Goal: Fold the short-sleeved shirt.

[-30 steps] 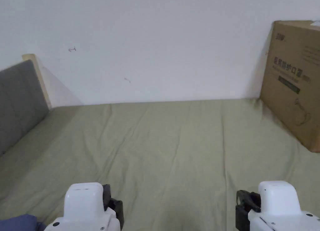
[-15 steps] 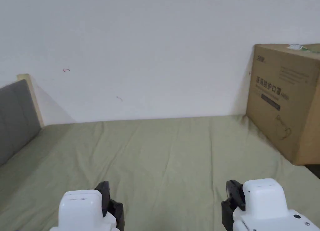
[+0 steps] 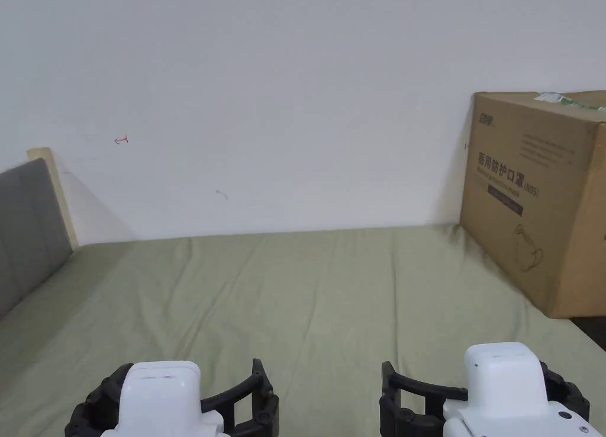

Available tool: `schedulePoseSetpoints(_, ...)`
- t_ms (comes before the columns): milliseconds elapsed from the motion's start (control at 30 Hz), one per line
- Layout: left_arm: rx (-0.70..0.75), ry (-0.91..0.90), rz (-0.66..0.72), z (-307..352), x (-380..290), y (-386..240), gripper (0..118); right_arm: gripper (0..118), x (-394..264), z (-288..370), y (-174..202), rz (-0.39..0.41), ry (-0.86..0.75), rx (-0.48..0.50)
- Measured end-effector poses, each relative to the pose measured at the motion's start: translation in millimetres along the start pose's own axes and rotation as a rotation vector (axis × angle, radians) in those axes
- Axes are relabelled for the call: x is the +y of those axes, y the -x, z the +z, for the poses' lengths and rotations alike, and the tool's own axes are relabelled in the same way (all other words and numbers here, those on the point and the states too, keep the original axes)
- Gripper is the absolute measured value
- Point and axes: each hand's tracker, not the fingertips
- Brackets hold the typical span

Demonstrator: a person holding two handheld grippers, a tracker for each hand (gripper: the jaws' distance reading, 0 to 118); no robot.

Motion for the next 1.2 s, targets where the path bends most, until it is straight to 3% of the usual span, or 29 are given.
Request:
schedulePoseSetpoints(267,-0.088,0.076,0.059,-5,12,3,112,118,5,-2,-5,-0.015,-0.038,-0.024)
schedulePoseSetpoints(400,0.026,0.135,0.005,-7,12,-3,112,118,9,-7,-8,-0.019,-0.032,-0.028)
schedulePoseSetpoints(567,-0.026,0.127,0.100,-6,11,7,112,118,10,-11,-11,-0.028,-0.026,-0.029)
schedulePoseSetpoints(767,0.062,0.117,-0.024,-5,11,-7,112,118,9,-16,-12,-0.027,-0.014,-0.030)
schedulePoseSetpoints(967,0.013,0.194,0.066,-9,11,-7,112,118,7,-22,-11,-0.033,0.014,-0.027)
schedulePoseSetpoints(1200,0.059,0.194,0.055,-18,9,-3,112,118,5,-23,-11,-0.025,0.022,-0.028)
